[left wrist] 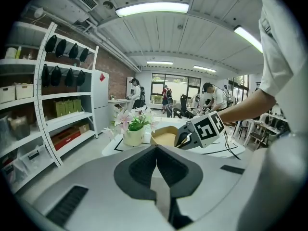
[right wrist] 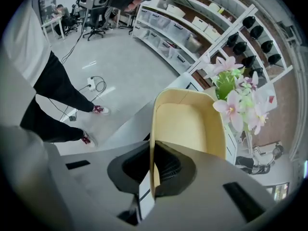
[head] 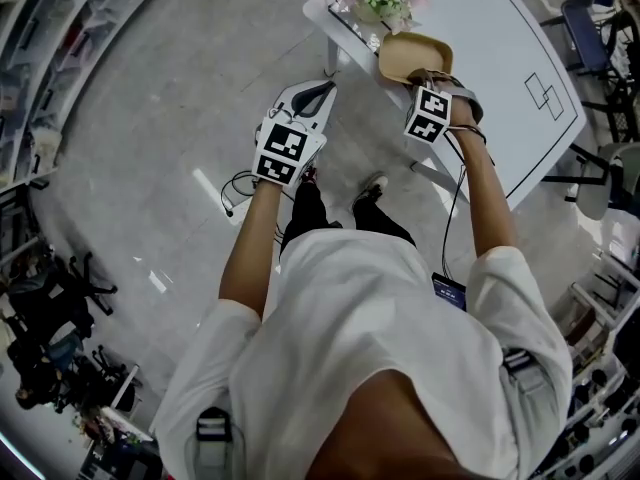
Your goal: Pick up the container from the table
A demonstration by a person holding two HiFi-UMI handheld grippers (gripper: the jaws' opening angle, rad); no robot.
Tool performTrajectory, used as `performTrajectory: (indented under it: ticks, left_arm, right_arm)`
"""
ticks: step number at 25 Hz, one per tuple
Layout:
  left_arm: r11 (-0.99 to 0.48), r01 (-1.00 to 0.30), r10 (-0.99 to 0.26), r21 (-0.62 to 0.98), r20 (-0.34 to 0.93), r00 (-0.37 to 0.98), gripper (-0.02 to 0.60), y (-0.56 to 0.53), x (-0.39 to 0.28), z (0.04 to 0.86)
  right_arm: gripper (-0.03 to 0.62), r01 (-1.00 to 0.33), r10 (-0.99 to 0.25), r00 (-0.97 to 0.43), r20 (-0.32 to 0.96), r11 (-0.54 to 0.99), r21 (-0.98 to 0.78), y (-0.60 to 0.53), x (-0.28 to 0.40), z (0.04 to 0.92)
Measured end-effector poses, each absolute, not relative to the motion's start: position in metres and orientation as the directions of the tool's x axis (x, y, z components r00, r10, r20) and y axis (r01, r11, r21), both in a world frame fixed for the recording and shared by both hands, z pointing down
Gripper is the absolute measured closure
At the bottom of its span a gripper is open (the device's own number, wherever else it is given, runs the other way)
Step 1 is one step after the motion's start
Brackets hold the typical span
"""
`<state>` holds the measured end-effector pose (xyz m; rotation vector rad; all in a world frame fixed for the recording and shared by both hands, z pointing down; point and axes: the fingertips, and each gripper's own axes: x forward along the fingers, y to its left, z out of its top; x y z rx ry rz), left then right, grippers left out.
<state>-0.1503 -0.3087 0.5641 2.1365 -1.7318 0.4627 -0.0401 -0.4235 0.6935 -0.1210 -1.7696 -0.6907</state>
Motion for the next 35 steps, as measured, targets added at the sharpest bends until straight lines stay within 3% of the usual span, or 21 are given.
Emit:
performTrajectory:
  ticks: [14, 23, 29, 35]
  left_arm:
    - [-0.322, -0.943, -0.908, -0.078, 0.307, 0.285, 0.563, -0.349, -0.123, 0.466]
    - [-0.414, -0.889, -0.909, -0.194, 0.141, 0.392, 0.565, -0.383, -0.082, 0.375]
    - [-0.436, -0.866, -0.898, -0.246, 0.057, 0.436, 0.565, -0.385, -0.062, 0.328]
    - [-0.453, -0.831, -0.882, -0.322, 0.029, 0.470, 0.564, -0.384, -0.038, 0.304]
  right_arm:
    - [0.577, -0.085, -0.506, -0.460, 0.730, 0.843, 0.531, -0.444, 0.037, 0.540]
    - [0.577, -0.478, -0.718, -0.530, 0.451, 0.692, 0.541, -0.453, 0.087, 0.411]
    - [0.577, -0.631, -0.774, -0.573, 0.271, 0.627, 0.457, -0.438, 0.106, 0.341]
    - [0.577, -0.671, -0.783, -0.596, 0.178, 0.607, 0.425, -0.422, 0.121, 0.305]
